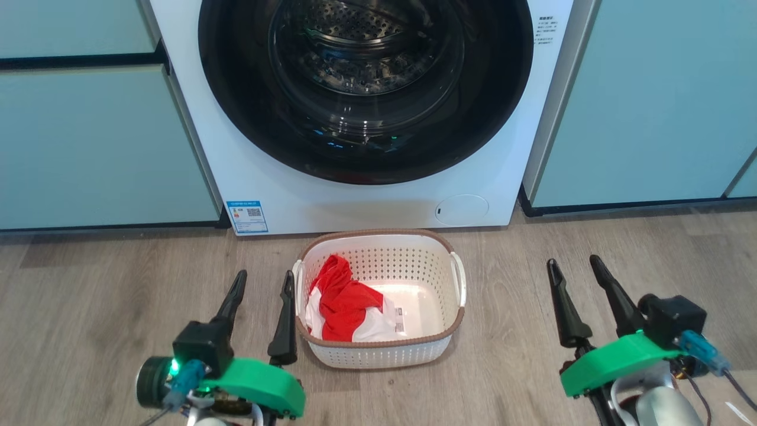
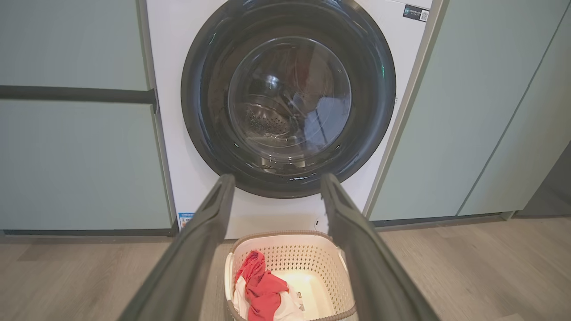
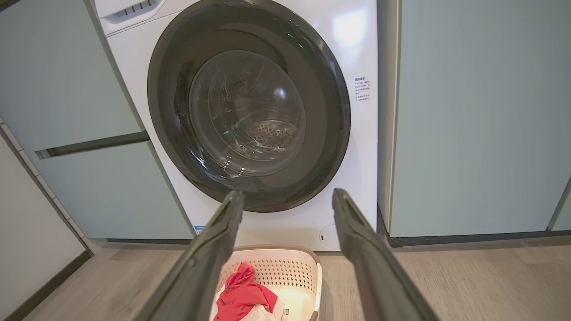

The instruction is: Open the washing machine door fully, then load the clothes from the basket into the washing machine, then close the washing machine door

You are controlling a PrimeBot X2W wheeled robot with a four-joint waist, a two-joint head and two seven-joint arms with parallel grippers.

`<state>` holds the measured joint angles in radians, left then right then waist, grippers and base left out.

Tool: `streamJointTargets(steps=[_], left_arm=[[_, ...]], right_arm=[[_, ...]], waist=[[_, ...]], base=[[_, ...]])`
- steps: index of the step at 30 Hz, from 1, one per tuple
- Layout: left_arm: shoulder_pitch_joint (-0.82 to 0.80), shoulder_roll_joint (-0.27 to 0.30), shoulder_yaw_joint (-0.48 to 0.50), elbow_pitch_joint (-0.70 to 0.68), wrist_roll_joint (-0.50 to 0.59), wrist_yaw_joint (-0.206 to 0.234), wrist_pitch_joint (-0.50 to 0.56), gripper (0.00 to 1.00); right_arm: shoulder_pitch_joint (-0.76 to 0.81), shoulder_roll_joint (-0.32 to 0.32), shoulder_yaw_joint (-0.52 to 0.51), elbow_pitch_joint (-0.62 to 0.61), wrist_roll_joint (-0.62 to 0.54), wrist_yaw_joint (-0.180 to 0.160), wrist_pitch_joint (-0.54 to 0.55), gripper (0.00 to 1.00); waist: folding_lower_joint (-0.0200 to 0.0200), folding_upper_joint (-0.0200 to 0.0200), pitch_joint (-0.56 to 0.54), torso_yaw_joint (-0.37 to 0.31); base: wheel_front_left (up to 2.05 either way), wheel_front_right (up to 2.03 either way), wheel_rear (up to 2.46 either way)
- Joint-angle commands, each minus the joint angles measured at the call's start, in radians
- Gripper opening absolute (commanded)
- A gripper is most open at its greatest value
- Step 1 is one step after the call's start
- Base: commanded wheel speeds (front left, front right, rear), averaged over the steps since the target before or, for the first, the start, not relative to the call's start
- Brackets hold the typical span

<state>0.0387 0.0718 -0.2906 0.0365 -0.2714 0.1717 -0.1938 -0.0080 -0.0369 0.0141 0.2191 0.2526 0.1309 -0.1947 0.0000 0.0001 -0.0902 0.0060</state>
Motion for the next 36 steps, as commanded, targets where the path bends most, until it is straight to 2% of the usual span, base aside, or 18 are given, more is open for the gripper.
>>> streamJointTargets(steps=[1, 11, 17, 26, 36], left_arm=[[-0.042, 0.003, 0.019, -0.038, 0.04, 0.012, -0.019, 1.0], [-0.033, -0.009, 0.029, -0.075, 0.153, 0.078, -0.048, 1.0], [-0.016, -0.016, 0.041, -0.032, 0.195, 0.093, -0.066, 1.0], [-0.006, -0.021, 0.079, 0.089, 0.098, 0.074, -0.068, 1.0], [-0.013, -0.021, 0.094, 0.095, 0.078, 0.079, -0.068, 1.0]], right_arm=[[-0.042, -0.012, 0.027, -0.029, -0.035, 0.0, -0.018, 1.0], [-0.049, -0.013, 0.035, -0.031, -0.11, 0.0, -0.047, 1.0], [-0.043, -0.013, 0.034, -0.001, -0.141, 0.0, -0.065, 1.0], [-0.044, -0.013, 0.006, 0.091, -0.074, 0.0, -0.067, 1.0], [-0.051, -0.013, 0.011, 0.092, -0.062, 0.0, -0.067, 1.0]], waist=[[0.0, -0.0001, -0.002, 0.0], [0.0, -0.0001, -0.012, -0.001], [0.0, -0.0001, -0.02, -0.002], [0.0, -0.0001, -0.024, -0.006], [0.0, -0.0001, -0.016, -0.014]], base=[[0.0, 0.0, 0.0], [0.0, 0.0, 0.0], [0.0, 0.0, 0.0], [0.0, 0.0, 0.0], [0.0, 0.0, 0.0]])
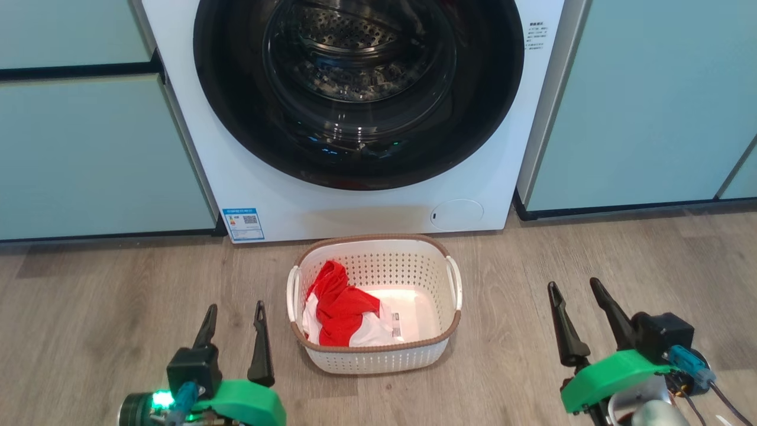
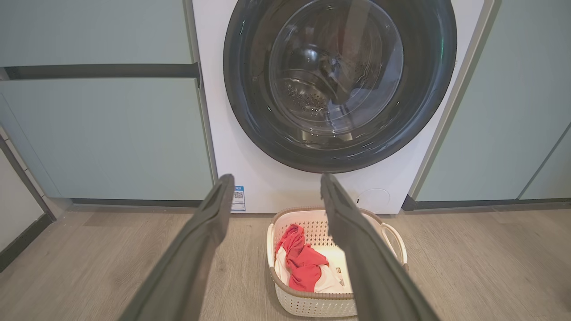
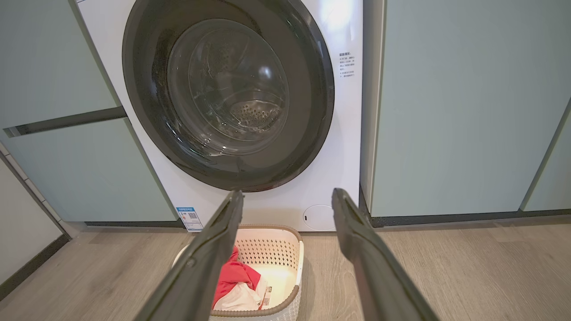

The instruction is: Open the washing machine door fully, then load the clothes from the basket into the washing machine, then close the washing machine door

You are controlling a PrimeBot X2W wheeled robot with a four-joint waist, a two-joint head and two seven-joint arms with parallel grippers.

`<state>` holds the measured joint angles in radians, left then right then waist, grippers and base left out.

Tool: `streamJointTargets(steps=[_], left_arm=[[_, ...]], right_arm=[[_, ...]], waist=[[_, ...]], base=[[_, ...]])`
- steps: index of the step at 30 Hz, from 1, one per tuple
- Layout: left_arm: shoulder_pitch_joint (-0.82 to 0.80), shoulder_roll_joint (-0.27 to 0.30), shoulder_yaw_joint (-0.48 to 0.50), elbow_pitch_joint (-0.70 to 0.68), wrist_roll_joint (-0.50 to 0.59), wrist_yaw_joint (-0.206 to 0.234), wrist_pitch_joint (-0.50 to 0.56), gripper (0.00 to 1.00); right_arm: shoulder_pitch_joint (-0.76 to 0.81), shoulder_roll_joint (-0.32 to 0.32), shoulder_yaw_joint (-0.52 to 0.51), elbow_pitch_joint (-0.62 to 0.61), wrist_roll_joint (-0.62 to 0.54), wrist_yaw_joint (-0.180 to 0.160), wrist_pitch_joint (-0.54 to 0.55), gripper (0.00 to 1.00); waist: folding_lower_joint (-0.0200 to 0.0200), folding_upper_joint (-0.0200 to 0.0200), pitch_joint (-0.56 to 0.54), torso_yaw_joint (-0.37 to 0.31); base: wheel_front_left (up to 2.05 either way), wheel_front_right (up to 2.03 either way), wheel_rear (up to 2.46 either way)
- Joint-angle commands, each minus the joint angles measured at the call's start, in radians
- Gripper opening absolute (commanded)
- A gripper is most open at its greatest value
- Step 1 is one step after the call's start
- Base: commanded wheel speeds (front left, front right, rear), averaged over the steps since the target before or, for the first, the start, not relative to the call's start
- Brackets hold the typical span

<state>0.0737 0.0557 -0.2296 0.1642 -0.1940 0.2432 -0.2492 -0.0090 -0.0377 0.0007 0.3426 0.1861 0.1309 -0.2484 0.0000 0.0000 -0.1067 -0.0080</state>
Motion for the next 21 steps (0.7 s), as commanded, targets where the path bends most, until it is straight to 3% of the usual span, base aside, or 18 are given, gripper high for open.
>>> streamJointTargets(steps=[1, 11, 21], left_arm=[[-0.049, -0.005, 0.034, -0.034, 0.001, 0.009, -0.013, 1.0], [-0.071, -0.005, 0.04, -0.037, 0.028, 0.015, -0.013, 1.0], [-0.086, -0.005, 0.046, 0.006, 0.022, -0.039, -0.013, 1.0]], right_arm=[[-0.051, -0.013, 0.025, -0.035, 0.006, 0.0, -0.013, 1.0], [-0.063, -0.013, 0.023, -0.059, 0.017, 0.0, -0.013, 1.0], [-0.074, -0.013, 0.019, -0.076, 0.018, 0.0, -0.013, 1.0]], waist=[[0.0, 0.0, 0.002, 0.0], [0.0, 0.0, 0.029, 0.0], [0.0, 0.0, 0.04, 0.003]], base=[[0.0, 0.0, 0.0], [0.0, 0.0, 0.0], [0.0, 0.0, 0.0]])
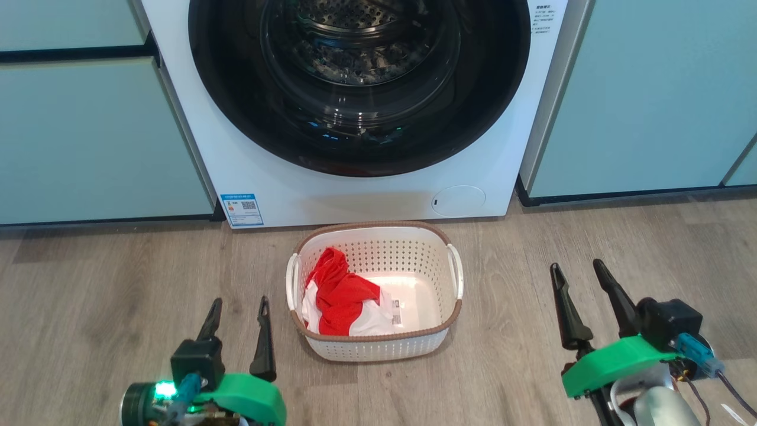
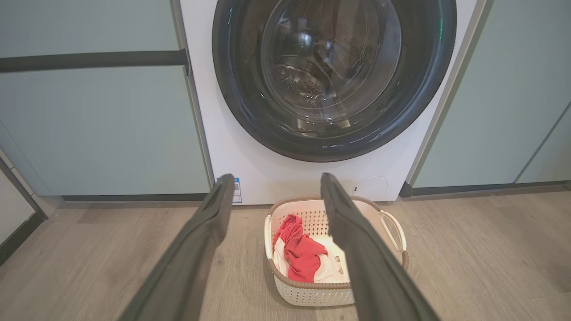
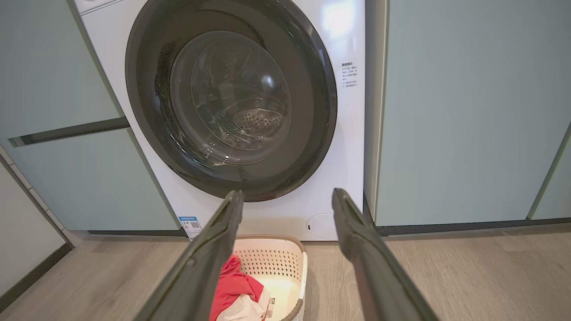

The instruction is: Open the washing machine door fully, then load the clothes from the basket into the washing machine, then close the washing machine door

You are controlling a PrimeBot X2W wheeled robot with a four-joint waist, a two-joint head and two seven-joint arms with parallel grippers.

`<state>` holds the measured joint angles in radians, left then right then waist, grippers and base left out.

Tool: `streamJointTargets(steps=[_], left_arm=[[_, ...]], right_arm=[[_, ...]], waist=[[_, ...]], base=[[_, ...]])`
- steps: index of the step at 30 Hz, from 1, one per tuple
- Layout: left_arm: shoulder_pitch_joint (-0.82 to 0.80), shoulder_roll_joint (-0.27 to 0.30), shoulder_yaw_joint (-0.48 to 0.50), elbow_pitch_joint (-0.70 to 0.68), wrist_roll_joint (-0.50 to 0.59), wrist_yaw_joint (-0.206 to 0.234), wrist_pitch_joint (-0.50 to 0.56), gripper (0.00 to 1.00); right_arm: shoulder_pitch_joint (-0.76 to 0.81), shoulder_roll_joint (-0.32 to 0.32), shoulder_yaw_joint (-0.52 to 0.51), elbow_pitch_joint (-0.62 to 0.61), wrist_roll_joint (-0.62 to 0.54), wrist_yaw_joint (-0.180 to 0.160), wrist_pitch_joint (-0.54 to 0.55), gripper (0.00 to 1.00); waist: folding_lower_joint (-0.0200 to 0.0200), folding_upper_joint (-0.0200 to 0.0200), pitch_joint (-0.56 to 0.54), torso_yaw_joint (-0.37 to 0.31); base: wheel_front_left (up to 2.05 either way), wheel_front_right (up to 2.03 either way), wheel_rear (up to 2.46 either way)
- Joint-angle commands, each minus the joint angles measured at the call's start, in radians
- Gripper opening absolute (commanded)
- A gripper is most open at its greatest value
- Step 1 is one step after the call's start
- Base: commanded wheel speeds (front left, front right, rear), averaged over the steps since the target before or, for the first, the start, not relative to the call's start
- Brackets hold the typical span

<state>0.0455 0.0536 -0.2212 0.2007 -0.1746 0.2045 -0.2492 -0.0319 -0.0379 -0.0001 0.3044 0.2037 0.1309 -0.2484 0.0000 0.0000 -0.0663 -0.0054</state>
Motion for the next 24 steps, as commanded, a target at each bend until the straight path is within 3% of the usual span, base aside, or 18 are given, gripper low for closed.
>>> streamJointTargets(steps=[1, 24], left_arm=[[-0.059, -0.003, 0.038, -0.027, -0.003, -0.006, -0.013, 1.0], [-0.056, -0.003, 0.055, -0.051, -0.014, -0.031, -0.013, 1.0]], right_arm=[[-0.052, -0.012, 0.02, -0.038, 0.001, 0.0, -0.013, 1.0], [-0.051, -0.012, 0.025, -0.042, 0.001, 0.0, -0.013, 1.0]], waist=[[0.0, 0.0, 0.0, 0.0], [0.0, 0.0, -0.003, 0.0]], base=[[0.0, 0.0, 0.0], [0.1, 0.1, -0.19]])
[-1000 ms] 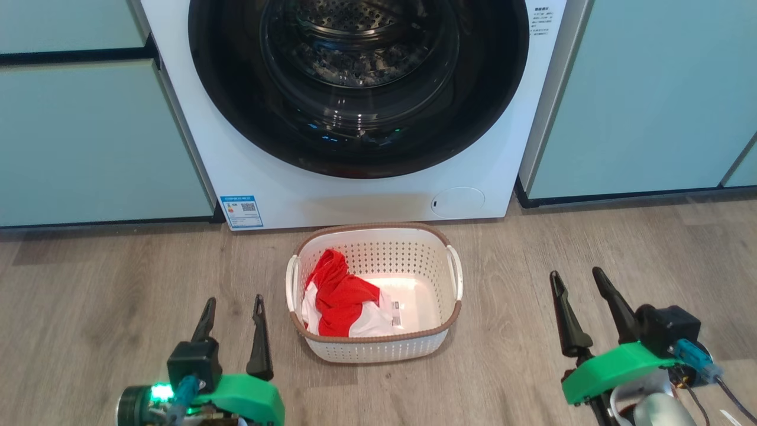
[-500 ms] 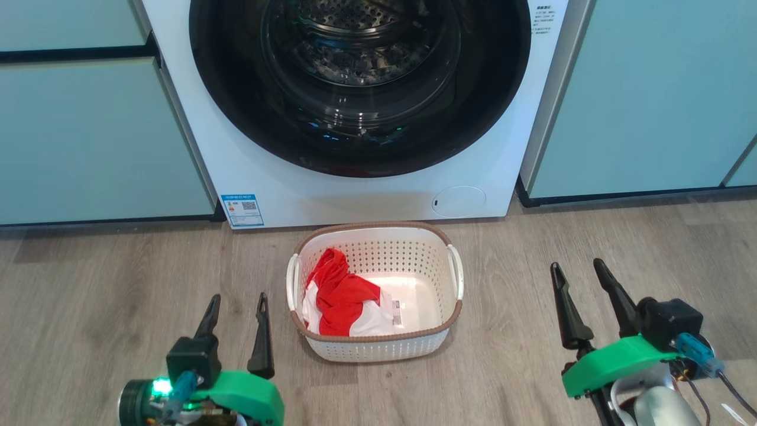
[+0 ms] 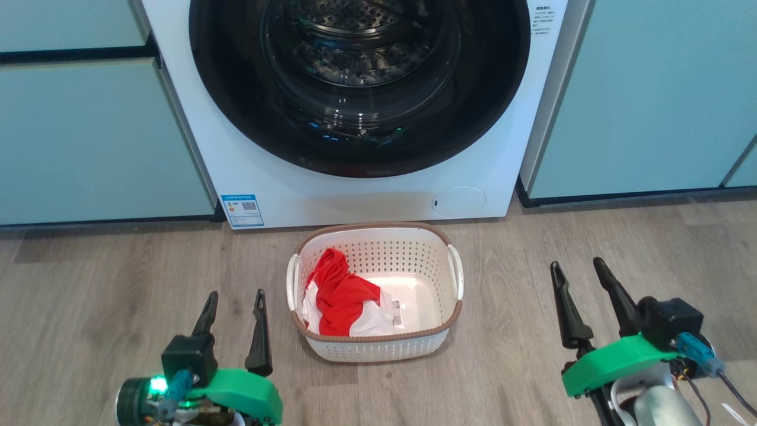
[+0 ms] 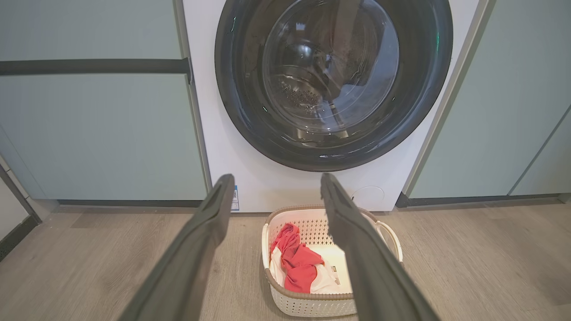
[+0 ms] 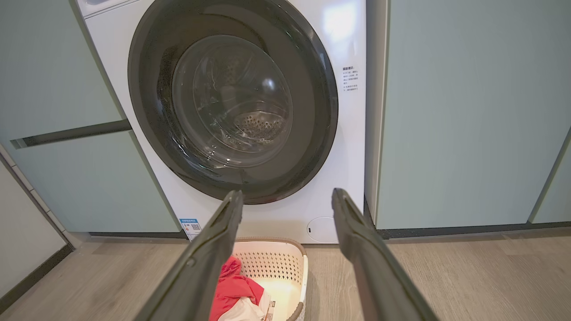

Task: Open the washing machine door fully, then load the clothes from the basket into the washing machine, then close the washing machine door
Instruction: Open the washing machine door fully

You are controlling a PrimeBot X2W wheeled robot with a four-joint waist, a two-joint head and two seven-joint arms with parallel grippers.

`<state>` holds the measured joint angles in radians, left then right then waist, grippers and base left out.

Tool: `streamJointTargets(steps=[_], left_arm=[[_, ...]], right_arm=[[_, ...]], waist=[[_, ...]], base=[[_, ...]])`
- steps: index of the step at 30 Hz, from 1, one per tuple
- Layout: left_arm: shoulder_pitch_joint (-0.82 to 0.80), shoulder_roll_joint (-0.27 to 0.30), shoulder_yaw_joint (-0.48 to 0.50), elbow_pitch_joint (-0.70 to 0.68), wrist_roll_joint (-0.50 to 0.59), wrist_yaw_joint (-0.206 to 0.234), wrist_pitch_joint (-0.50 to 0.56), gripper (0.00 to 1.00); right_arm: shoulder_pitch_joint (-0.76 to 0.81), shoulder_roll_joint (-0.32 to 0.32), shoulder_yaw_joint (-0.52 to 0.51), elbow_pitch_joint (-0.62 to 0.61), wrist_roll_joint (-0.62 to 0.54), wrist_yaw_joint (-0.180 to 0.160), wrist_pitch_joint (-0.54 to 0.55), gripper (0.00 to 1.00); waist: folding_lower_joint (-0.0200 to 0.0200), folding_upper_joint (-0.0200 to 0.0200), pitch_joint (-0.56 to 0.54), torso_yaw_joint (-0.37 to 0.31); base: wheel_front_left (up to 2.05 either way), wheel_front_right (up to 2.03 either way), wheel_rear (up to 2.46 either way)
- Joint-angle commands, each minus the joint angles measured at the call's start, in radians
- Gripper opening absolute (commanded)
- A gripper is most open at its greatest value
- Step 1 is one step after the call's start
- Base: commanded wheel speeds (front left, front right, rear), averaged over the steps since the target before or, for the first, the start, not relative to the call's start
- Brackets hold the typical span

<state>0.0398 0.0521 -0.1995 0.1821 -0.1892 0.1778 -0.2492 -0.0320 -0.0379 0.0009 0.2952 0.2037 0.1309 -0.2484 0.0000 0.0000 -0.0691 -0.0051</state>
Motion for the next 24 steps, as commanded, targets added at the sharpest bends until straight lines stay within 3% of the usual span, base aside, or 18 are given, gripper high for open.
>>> streamJointTargets(steps=[1, 24], left_arm=[[-0.05, -0.002, 0.033, -0.033, 0.001, -0.004, -0.013, 1.0], [-0.047, -0.002, 0.029, -0.032, -0.003, -0.005, -0.013, 1.0]], right_arm=[[-0.051, -0.012, 0.024, -0.032, 0.002, 0.0, -0.013, 1.0], [-0.048, -0.012, 0.021, -0.023, 0.004, 0.0, -0.013, 1.0]], waist=[[0.0, 0.0, 0.0, 0.0], [0.0, 0.0, -0.008, -0.002]], base=[[0.68, 0.68, -1.36], [1.16, 1.16, -2.32]])
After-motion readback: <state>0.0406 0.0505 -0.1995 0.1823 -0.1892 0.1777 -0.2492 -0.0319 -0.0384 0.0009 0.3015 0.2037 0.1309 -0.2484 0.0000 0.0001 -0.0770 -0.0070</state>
